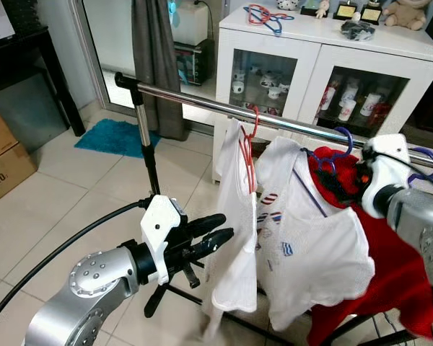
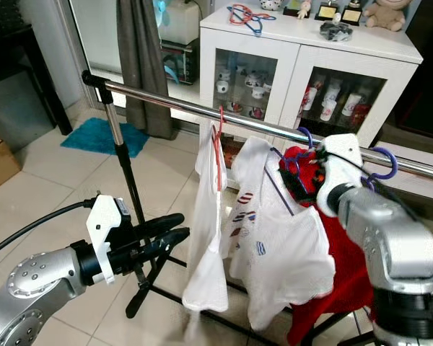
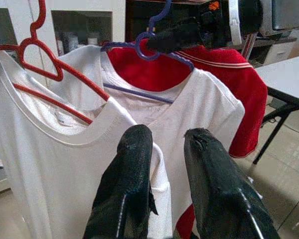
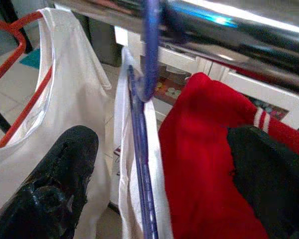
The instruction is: Hang hanger
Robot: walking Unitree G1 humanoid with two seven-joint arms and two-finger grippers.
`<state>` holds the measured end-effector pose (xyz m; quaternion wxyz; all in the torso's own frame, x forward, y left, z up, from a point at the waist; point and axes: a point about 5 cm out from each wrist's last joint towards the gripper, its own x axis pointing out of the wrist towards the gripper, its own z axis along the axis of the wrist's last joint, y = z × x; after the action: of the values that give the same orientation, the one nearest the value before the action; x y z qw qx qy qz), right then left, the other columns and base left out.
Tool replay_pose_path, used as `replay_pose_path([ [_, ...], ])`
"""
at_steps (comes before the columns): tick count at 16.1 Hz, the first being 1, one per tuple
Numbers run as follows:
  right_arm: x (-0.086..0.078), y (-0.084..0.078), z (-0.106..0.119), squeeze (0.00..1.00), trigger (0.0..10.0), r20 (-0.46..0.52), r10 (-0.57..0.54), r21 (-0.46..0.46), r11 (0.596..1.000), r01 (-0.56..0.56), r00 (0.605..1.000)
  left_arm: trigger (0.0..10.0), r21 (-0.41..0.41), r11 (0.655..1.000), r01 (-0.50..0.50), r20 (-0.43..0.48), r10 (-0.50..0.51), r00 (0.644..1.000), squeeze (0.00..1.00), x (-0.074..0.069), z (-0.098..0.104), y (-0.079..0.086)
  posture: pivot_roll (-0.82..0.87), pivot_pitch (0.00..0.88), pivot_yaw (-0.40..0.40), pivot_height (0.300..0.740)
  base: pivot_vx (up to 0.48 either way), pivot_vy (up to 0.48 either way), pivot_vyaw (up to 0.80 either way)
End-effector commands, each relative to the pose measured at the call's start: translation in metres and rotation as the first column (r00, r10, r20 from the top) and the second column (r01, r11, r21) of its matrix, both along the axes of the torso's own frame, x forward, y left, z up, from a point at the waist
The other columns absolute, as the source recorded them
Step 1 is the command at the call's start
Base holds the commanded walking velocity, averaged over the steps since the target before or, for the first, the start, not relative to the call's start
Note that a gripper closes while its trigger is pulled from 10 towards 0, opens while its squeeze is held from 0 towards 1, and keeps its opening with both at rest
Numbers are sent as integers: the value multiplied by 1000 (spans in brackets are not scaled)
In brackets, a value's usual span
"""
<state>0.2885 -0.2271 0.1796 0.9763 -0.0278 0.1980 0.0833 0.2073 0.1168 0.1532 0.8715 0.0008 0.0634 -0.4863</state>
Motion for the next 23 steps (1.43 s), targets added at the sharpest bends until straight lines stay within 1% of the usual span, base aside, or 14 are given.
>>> replay_pose_path([
  [1,1,0,1,0,9922,-10,7,33,999,-7,1000,10000,-2,1000,20,-2,-20,1000,0,-2,2,-2,94,0,-26,740,0,0,0],
  [2,1,1,1,0,4902,-7,28,58,998,-27,1000,10000,-3,1000,23,-4,-24,1000,0,-3,1,-2,94,0,-26,740,0,0,0],
  [3,2,1,0,0,1294,-10,28,60,998,-27,1000,10000,-3,1000,25,-5,-25,1000,0,-2,1,-2,92,0,-25,740,0,0,0],
  [4,2,1,0,0,0,-14,30,74,997,-29,999,10000,-5,999,34,-8,-34,999,0,-3,1,-2,92,0,-25,740,0,0,0],
  [8,9,2,-5,0,0,-13,42,97,994,-40,999,10000,-10,998,68,-12,-68,998,0,-4,3,-4,92,0,-25,740,0,0,0],
  [10,15,5,-7,0,0,-4,49,101,994,-49,999,10000,-9,997,72,-11,-72,997,0,-3,3,-4,94,0,-15,740,0,0,0],
  [13,19,8,-9,0,0,1,53,115,992,-53,999,10000,-8,997,72,-9,-72,997,0,-2,4,-4,99,0,-18,740,0,0,0],
  [19,25,13,-13,0,0,-13,70,132,989,-67,997,10000,-9,997,76,-13,-76,997,0,-2,4,-4,101,0,-22,740,0,0,0],
  [23,26,13,-13,0,0,-14,73,134,988,-71,997,10000,-9,997,78,-14,-78,997,0,-2,3,-4,99,0,-21,740,0,0,0],
])
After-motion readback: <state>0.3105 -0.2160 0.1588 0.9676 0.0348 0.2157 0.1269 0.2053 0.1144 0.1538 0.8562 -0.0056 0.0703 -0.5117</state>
